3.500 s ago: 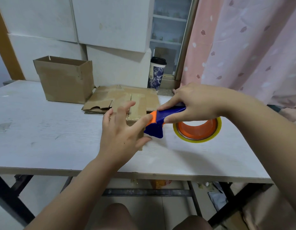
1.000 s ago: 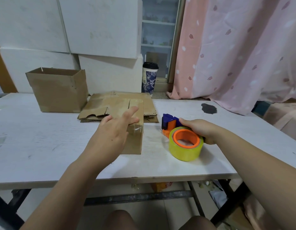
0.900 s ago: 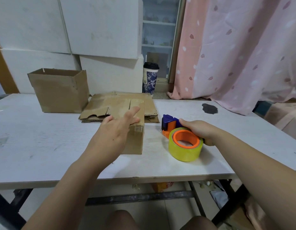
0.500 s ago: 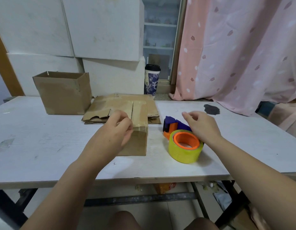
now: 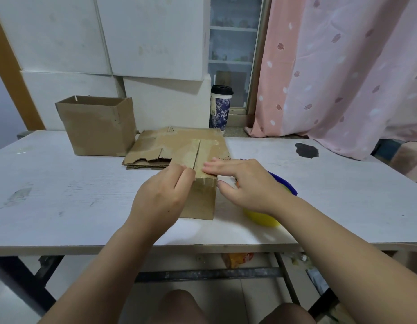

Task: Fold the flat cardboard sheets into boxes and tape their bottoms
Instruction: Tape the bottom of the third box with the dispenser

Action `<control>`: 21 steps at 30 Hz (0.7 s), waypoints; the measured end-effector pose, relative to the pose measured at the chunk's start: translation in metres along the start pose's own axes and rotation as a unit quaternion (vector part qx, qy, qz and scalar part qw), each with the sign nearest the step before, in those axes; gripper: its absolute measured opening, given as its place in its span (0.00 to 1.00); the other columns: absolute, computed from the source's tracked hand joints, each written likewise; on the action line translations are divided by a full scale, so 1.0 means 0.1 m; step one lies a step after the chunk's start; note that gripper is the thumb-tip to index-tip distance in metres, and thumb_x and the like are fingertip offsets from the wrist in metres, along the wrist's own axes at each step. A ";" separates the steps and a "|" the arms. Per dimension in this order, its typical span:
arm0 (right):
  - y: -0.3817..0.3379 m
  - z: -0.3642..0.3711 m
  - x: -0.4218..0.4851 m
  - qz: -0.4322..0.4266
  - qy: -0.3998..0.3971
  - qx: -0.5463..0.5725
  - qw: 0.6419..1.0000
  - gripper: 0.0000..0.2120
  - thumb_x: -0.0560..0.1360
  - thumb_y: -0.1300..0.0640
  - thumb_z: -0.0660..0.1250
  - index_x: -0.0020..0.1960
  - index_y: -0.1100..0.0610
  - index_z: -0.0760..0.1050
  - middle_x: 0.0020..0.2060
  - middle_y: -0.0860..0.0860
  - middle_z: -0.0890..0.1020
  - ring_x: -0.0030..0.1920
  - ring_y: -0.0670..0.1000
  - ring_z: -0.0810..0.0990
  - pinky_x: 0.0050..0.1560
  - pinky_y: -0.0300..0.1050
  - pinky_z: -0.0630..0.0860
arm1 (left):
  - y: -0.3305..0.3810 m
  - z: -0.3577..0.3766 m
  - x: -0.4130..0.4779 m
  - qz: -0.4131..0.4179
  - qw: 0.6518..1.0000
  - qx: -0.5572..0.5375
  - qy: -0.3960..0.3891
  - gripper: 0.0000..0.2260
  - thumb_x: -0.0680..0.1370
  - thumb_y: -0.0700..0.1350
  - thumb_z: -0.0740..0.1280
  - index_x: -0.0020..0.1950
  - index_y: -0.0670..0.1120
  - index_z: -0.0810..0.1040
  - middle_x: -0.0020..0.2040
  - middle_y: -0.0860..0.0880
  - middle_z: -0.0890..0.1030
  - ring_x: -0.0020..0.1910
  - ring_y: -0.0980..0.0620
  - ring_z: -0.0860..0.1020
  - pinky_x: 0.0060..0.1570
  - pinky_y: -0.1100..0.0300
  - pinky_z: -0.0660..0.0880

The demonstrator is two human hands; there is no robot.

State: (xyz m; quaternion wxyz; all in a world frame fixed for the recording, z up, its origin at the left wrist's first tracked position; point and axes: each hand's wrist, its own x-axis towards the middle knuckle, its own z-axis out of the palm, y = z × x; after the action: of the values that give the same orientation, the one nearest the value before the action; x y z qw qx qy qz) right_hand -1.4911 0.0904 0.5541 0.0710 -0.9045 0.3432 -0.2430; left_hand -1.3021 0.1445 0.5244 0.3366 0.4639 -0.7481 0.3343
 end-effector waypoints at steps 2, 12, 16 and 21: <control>-0.01 0.00 0.00 0.007 -0.005 0.014 1.000 0.21 0.76 0.62 0.63 0.67 0.50 0.74 0.67 0.44 0.74 0.64 0.30 0.59 0.55 0.15 0.53 | -0.02 0.02 -0.05 0.020 1.000 0.001 0.024 0.04 0.71 0.29 0.68 0.41 0.36 0.79 0.37 0.41 0.79 0.31 0.45 0.75 0.26 0.60 0.67; 0.00 0.05 -0.04 0.007 0.005 0.047 0.999 0.19 0.77 0.59 0.66 0.68 0.50 0.73 0.67 0.42 0.73 0.66 0.31 0.60 0.64 0.20 0.51 | -0.03 0.01 -0.22 -0.251 0.916 -0.295 0.101 0.10 0.79 0.45 0.58 0.57 0.49 0.76 0.52 0.59 0.75 0.52 0.60 0.74 0.52 0.69 0.72; 0.01 0.08 -0.04 0.007 0.019 0.063 0.998 0.18 0.77 0.58 0.67 0.67 0.51 0.74 0.66 0.42 0.74 0.66 0.31 0.61 0.65 0.22 0.55 | -0.19 -0.02 -0.26 -0.362 0.835 -0.412 0.039 0.19 0.80 0.34 0.59 0.52 0.59 0.78 0.50 0.53 0.78 0.43 0.59 0.78 0.45 0.72 0.72; 0.02 0.10 -0.04 0.019 0.031 0.080 0.996 0.18 0.77 0.58 0.68 0.65 0.50 0.76 0.64 0.40 0.75 0.66 0.30 0.62 0.67 0.29 0.61 | -0.28 -0.06 -0.27 -0.340 0.833 -0.434 -0.043 0.18 0.78 0.34 0.63 0.51 0.59 0.79 0.51 0.54 0.77 0.38 0.59 0.79 0.44 0.73 0.72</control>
State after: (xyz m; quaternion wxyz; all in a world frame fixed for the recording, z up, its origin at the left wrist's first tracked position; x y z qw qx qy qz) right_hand -1.4900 0.0910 0.5438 0.1369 -0.8811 0.3421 -0.2963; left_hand -1.2662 0.1519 0.5110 0.5634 0.5090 -0.6253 -0.1804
